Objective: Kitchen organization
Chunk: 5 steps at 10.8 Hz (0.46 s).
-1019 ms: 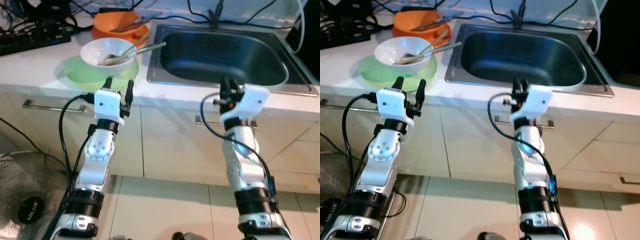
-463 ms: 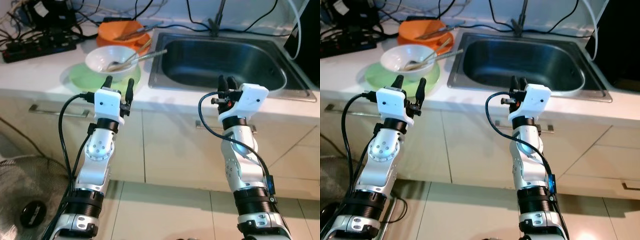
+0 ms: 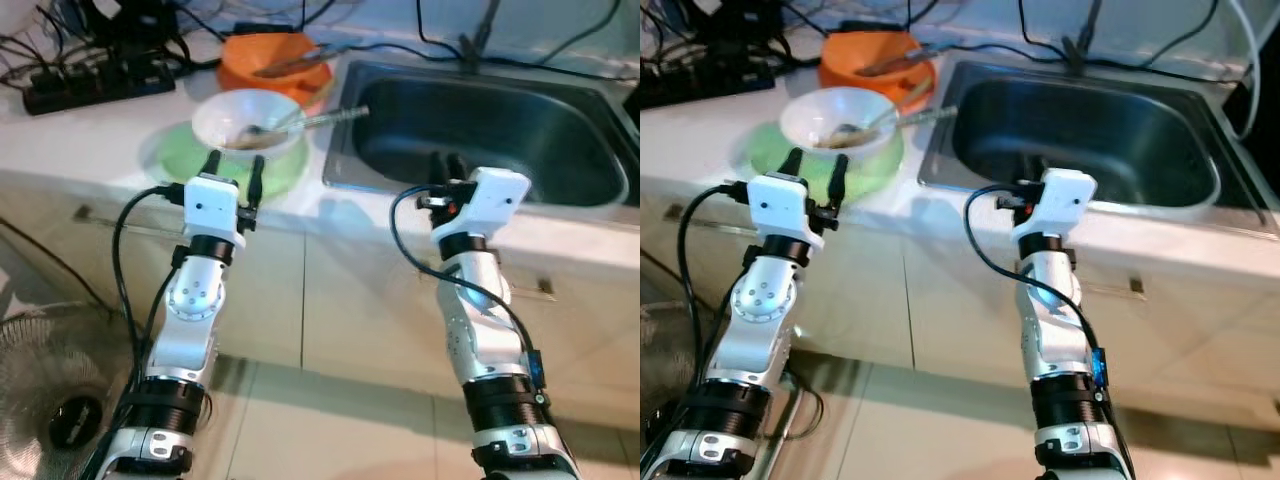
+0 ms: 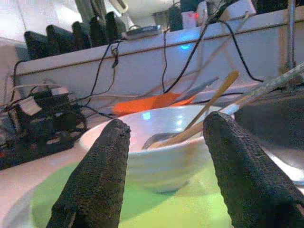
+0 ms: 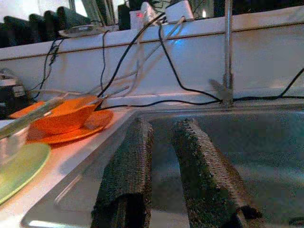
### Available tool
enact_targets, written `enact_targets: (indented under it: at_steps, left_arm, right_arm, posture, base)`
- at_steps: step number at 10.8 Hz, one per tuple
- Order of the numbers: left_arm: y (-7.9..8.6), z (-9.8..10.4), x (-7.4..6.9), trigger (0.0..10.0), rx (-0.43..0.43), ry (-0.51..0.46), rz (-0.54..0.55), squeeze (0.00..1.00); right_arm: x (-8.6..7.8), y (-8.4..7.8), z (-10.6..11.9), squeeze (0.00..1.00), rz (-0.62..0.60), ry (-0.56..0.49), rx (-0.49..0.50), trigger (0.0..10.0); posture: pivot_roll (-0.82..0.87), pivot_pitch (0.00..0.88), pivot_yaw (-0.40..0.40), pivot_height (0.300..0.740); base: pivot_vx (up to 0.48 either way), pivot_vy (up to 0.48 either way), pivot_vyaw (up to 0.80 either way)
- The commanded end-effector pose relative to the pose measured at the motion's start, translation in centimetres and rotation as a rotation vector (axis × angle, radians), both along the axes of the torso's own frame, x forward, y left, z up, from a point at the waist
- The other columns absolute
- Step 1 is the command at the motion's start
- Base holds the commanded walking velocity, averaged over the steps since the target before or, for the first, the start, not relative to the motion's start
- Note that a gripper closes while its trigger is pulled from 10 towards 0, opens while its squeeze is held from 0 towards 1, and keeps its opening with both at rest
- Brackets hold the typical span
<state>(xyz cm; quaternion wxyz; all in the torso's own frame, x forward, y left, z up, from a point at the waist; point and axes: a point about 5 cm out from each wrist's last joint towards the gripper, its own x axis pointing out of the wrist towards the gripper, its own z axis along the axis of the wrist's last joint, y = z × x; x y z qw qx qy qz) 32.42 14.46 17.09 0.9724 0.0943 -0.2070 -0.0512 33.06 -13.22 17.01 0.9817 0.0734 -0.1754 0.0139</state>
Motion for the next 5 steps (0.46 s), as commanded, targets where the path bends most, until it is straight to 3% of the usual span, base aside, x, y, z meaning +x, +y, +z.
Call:
enact_targets:
  at_steps: [1, 3, 4, 5]
  left_arm:
    - [-0.21, 0.55, -0.13, 10.0, 0.010, -0.029, -0.013, 0.00]
    - [-0.27, 0.61, -0.15, 10.0, 0.013, -0.032, -0.016, 0.00]
    - [-0.27, 0.67, -0.15, 10.0, 0.016, -0.034, -0.017, 0.00]
    - [-0.30, 0.71, -0.16, 10.0, 0.018, -0.036, -0.018, 0.00]
  right_arm:
    - [-0.10, -0.14, 0.18, 0.00, -0.005, -0.016, 0.000, 10.0]
    - [-0.09, -0.08, 0.03, 0.00, 0.000, -0.006, 0.006, 10.0]
    - [-0.05, -0.07, -0.04, 0.00, 0.000, -0.001, 0.009, 10.0]
    - [-0.07, -0.08, -0.02, 0.00, -0.003, -0.006, 0.009, 10.0]
  posture:
    - [0.06, 0.039, -0.023, 0.740]
    - [0.06, 0.043, -0.023, 0.740]
    - [0.06, 0.045, -0.023, 0.740]
    - [0.06, 0.047, -0.022, 0.740]
  base:
    - [0.345, 0.000, 0.00]
    - [0.341, 0.000, 0.00]
    - [0.349, 0.000, -0.80]
    - [0.352, 0.000, 0.00]
